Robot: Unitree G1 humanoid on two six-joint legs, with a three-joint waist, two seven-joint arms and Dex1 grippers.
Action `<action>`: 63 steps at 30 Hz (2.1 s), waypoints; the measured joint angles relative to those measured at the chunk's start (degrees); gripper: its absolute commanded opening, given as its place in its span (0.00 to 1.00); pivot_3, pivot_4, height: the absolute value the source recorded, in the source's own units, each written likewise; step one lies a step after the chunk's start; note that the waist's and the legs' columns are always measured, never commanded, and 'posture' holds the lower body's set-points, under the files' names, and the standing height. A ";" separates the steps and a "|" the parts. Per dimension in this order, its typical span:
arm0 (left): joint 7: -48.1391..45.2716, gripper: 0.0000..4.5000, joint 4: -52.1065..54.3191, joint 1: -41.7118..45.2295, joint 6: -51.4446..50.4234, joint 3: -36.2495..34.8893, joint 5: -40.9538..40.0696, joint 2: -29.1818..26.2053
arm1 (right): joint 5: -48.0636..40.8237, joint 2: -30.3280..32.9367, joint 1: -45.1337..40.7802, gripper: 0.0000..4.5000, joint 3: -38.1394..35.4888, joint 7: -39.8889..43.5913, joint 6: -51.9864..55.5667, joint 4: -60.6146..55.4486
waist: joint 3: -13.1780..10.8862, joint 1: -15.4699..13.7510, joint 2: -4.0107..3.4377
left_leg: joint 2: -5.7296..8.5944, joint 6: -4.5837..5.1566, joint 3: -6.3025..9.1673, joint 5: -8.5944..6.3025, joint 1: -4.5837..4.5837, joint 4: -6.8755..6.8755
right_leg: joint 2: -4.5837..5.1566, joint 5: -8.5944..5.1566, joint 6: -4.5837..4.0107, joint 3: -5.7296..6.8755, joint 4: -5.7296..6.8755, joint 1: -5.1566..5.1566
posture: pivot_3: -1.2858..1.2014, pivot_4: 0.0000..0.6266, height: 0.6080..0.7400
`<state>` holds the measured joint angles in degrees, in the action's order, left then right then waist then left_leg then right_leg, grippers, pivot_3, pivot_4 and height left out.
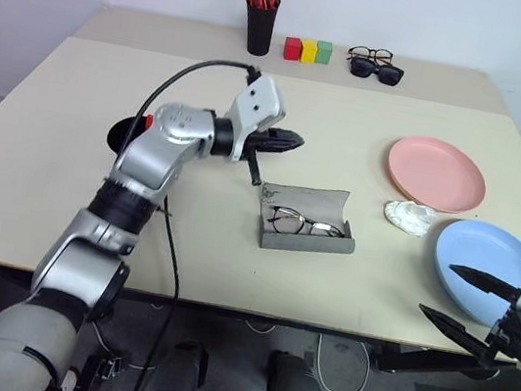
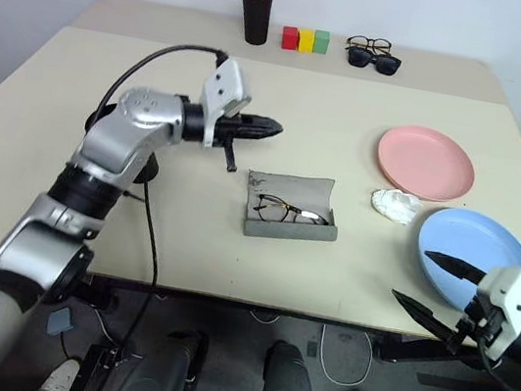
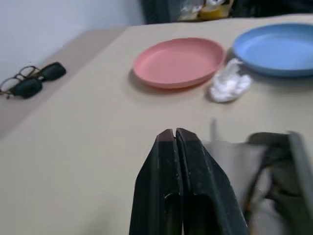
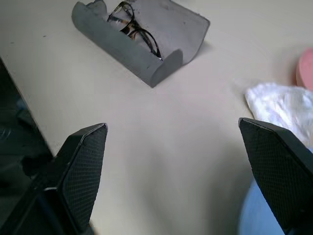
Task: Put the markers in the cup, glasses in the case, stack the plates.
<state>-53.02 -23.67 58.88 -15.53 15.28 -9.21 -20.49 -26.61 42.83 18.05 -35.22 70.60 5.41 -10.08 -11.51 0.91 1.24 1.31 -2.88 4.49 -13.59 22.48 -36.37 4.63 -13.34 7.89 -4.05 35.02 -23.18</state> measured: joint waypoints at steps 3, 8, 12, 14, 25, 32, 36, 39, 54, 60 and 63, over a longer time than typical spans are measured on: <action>-1.47 0.01 -13.58 7.31 7.56 2.88 5.42 2.29 | -1.80 -1.81 0.47 0.98 -0.92 -0.79 -2.05 -1.05 | -0.02 0.21 0.03 | 0.00 0.00 -0.02 -0.01 0.00 0.07 | 0.01 -0.01 0.01 0.00 -0.06 -0.02 | 0.52 0.24 1.00; -3.45 0.01 -32.01 13.73 18.25 5.90 11.75 5.96 | -4.75 -2.62 -0.83 0.98 -0.41 -1.98 -3.08 -3.15 | -0.07 0.23 0.11 | -0.02 0.00 -0.01 -0.01 0.04 0.17 | -0.01 -0.01 0.06 0.00 -0.06 -0.12 | 0.52 0.24 1.00; -4.02 0.01 -41.19 16.93 21.94 6.05 15.34 7.49 | -6.20 -2.62 -3.89 0.98 3.03 -2.59 -2.87 -3.84 | -0.09 0.09 0.16 | 0.00 0.00 0.00 -0.01 0.10 0.13 | 0.00 0.06 0.23 0.00 -0.07 -0.13 | 0.52 0.24 1.00; -4.14 0.01 -43.91 17.87 22.91 6.07 16.93 8.48 | -6.19 -2.60 -6.11 0.98 5.17 -2.60 -2.95 -3.69 | -0.10 -0.06 0.16 | 0.00 0.00 0.01 -0.01 0.12 0.13 | 0.00 0.07 0.25 0.00 -0.06 -0.13 | 0.52 0.24 1.00; -11.20 0.01 -49.35 18.60 25.52 5.62 21.09 10.31 | -5.44 -0.98 -12.99 0.98 11.91 0.79 -3.85 0.92 | -0.10 -0.09 0.16 | 0.02 0.00 0.05 -0.01 0.13 0.13 | 0.00 0.07 0.32 0.02 0.02 -0.14 | 0.52 0.24 1.00; -23.32 0.01 -48.80 18.61 21.05 3.59 19.92 11.17 | -4.20 -0.84 -14.26 0.98 13.28 1.52 -5.36 3.67 | -0.09 0.03 0.15 | 0.02 0.01 0.06 -0.01 0.11 0.13 | -0.01 0.08 0.31 0.01 0.08 -0.14 | 0.52 0.24 1.00; -30.02 0.01 -45.01 17.77 19.76 4.10 19.95 11.16 | -3.89 -0.84 -14.39 0.98 13.91 1.26 -5.70 4.12 | -0.09 0.09 0.14 | 0.01 0.01 0.06 -0.01 0.10 0.12 | -0.01 0.20 0.12 0.01 0.10 -0.14 | 0.52 0.24 1.00; -34.50 0.01 -39.74 14.68 17.58 4.67 19.82 11.19 | -3.42 -0.77 -14.40 0.98 14.09 0.24 -5.49 4.29 | -0.08 0.14 0.12 | 0.01 0.01 0.06 -0.01 0.07 0.12 | -0.01 0.20 0.11 0.01 0.14 -0.13 | 0.52 0.24 1.00; -28.93 0.01 -2.86 -3.11 6.01 2.10 12.05 9.63 | -1.87 0.16 -9.83 0.98 8.45 -17.77 7.43 2.98 | -0.02 -0.29 0.03 | 0.00 0.01 0.14 0.00 0.05 0.01 | 0.01 0.19 0.08 0.02 0.19 -0.05 | 0.52 0.24 1.00; -27.07 0.31 6.26 -3.12 0.72 1.30 7.27 9.34 | -0.60 0.17 -6.39 0.98 7.56 -21.94 11.81 3.07 | 0.04 0.25 -0.08 | 0.00 0.02 0.05 0.00 -0.05 0.03 | 0.00 0.12 -0.12 -0.01 0.20 -0.04 | 0.52 0.24 1.00; -28.57 0.55 9.82 -6.36 -4.24 4.48 6.16 7.39 | 1.82 0.35 -5.53 0.98 7.78 -24.65 13.54 3.94 | 0.10 0.21 -0.19 | -0.02 0.02 0.05 0.00 -0.07 0.03 | -0.02 0.11 -0.18 -0.01 0.20 -0.02 | 0.52 0.24 1.00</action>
<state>-81.59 -13.85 52.52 -19.78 19.76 -3.05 -13.10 -24.79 43.18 12.52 -27.44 45.94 18.95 -6.14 -11.40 1.12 1.05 1.28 -2.86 4.54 -13.59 22.41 -36.34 4.60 -13.22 7.72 -4.06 35.22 -23.19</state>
